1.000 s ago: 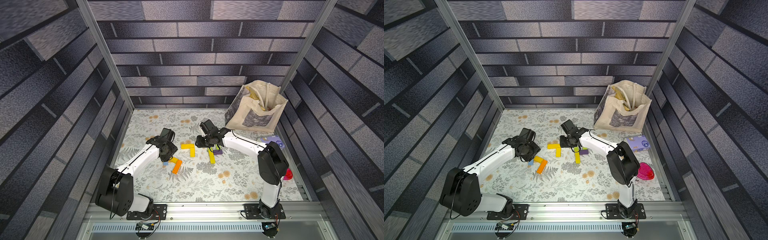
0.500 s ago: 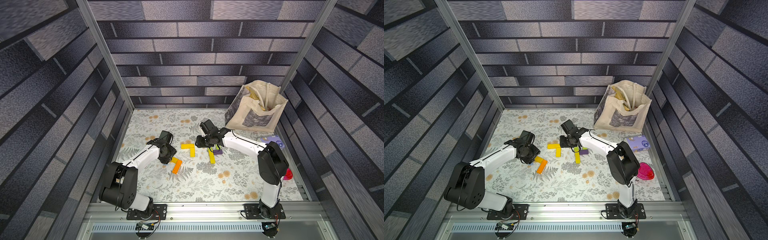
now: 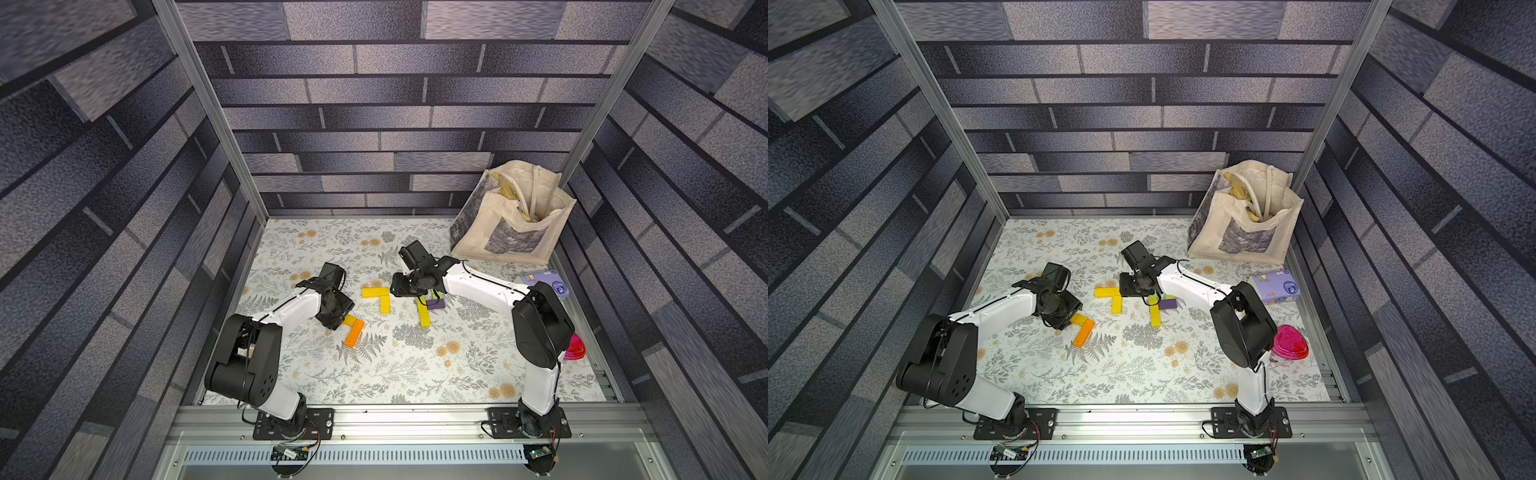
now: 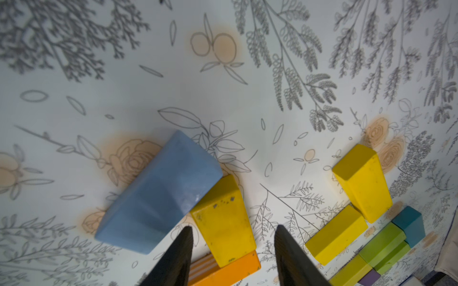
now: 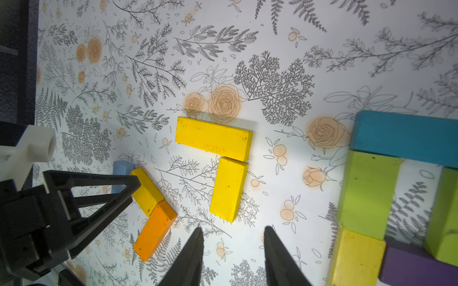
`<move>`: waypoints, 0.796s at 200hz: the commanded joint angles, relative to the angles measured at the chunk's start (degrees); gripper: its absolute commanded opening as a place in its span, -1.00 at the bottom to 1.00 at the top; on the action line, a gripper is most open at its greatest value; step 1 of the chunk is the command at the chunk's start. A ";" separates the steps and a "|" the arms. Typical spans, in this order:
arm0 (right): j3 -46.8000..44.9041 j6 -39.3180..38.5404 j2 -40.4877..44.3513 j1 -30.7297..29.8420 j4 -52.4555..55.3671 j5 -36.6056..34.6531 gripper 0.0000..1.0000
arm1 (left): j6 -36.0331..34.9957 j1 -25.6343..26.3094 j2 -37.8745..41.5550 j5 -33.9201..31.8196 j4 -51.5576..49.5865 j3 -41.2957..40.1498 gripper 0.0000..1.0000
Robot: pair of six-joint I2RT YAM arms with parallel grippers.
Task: Assemble the letter p with building blocks
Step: Pick up the building block from the center of the board.
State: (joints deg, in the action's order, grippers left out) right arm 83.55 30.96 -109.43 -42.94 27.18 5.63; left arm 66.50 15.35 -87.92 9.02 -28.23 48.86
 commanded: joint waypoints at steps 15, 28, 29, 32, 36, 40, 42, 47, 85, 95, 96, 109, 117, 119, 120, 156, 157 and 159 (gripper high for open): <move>0.38 -0.33 -1.48 0.23 1.85 0.22 -0.14 | 0.62 -0.26 -3.03 -0.48 -3.91 2.41 0.11; 0.46 -0.31 -1.70 0.20 2.03 0.30 -0.13 | 0.65 -0.24 -3.95 -0.74 -4.69 3.13 0.10; 0.47 -0.30 -1.73 0.21 2.06 0.33 -0.13 | 0.65 -0.24 -3.94 -0.79 -4.71 3.20 0.10; 0.52 -0.33 -1.75 0.27 2.08 0.35 -0.13 | 0.58 -0.25 -4.13 -0.90 -4.73 3.32 0.10; 0.48 -0.33 -1.75 0.26 2.16 0.32 -0.14 | 0.56 -0.24 -4.24 -0.93 -4.66 3.42 0.10; 0.42 -0.29 -1.75 0.24 2.15 0.32 -0.14 | 0.58 -0.25 -4.47 -1.02 -4.82 3.52 0.11; 0.42 -0.29 -1.75 0.29 2.13 0.41 -0.13 | 0.61 -0.24 -4.52 -1.02 -4.75 3.56 0.11; 0.43 -0.45 -1.86 0.25 2.09 0.41 -0.14 | 0.60 -0.28 -4.64 -1.25 -4.75 3.73 0.11; 0.82 -0.74 -2.44 0.27 2.93 0.52 -0.13 | 0.58 -0.32 -6.90 -1.46 -6.73 5.51 0.09; 0.84 -0.73 -2.54 0.23 3.09 0.53 -0.13 | 0.56 -0.24 -7.39 -1.27 -6.97 5.70 0.08; 0.83 -0.77 -2.54 0.23 3.12 0.57 -0.13 | 0.56 -0.24 -7.41 -1.23 -6.99 5.71 0.08; 0.76 -0.81 -2.55 0.27 3.10 0.70 -0.13 | 0.56 -0.10 -7.70 -1.41 -7.07 5.71 0.08; 0.66 -0.77 -2.58 0.23 3.07 0.62 -0.13 | 0.48 -0.03 -7.91 -1.49 -7.11 5.58 0.07; 0.68 -0.74 -2.58 0.29 3.06 0.61 -0.13 | 0.48 0.03 -7.95 -1.51 -7.08 5.55 0.07; 0.66 -0.78 -2.52 0.26 3.10 0.61 -0.13 | 0.47 0.07 -7.96 -1.53 -7.09 5.55 0.06; 0.43 -0.68 -2.19 0.24 3.14 0.33 -0.13 | 0.30 0.77 -8.32 -1.42 -6.58 4.16 -0.06; 0.45 -0.66 -2.19 0.23 3.10 0.34 -0.13 | 0.34 0.79 -8.36 -1.39 -6.58 4.11 -0.07; 0.43 -0.69 -2.26 0.23 3.13 0.30 -0.13 | 0.31 0.88 -8.40 -1.44 -6.49 4.00 -0.08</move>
State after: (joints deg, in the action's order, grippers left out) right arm 83.55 30.79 -111.15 -42.94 28.64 5.87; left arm 66.50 15.53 -94.56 8.78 -32.58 53.95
